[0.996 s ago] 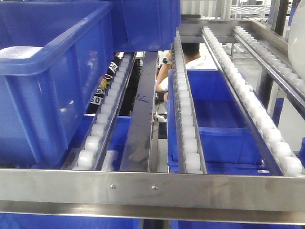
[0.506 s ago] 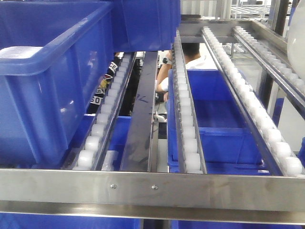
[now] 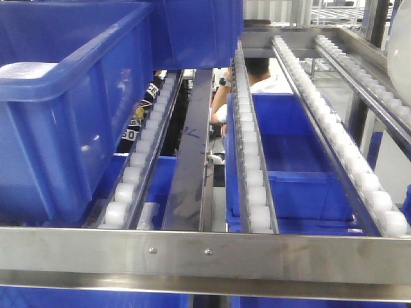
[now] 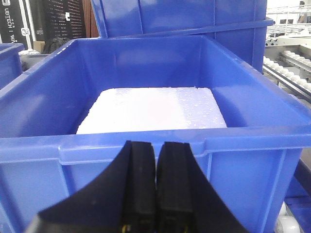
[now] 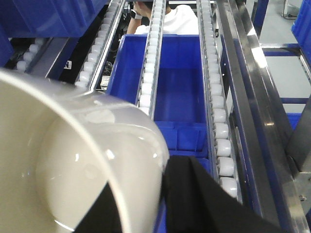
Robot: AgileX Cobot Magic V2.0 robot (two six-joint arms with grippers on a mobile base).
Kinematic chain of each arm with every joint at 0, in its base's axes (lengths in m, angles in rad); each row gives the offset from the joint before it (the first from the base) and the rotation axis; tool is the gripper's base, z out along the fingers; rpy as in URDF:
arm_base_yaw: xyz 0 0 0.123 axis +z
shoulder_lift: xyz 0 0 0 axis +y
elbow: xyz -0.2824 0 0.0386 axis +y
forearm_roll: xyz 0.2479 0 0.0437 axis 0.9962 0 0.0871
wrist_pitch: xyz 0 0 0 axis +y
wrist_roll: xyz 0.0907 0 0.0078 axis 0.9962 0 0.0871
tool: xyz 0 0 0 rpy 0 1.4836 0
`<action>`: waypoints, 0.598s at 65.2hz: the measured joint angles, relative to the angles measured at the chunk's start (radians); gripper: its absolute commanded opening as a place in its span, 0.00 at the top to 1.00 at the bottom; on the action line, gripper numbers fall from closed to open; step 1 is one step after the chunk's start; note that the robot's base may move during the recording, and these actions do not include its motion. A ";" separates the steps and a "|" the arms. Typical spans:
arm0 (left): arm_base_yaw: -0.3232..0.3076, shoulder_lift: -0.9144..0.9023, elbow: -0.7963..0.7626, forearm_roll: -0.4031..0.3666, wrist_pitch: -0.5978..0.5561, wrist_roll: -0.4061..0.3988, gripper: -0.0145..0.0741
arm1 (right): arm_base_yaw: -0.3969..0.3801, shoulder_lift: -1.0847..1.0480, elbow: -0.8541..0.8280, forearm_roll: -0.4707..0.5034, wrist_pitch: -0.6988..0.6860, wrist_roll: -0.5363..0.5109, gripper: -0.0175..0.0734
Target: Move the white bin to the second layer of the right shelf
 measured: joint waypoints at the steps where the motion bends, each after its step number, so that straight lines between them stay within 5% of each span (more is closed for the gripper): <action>1: 0.000 0.000 0.000 0.000 0.000 0.000 0.74 | 0.000 0.000 0.000 0.000 0.000 0.000 0.78; 39: 0.000 0.000 0.000 0.000 0.000 0.000 0.74 | 0.002 0.105 -0.029 0.003 -0.030 0.000 0.78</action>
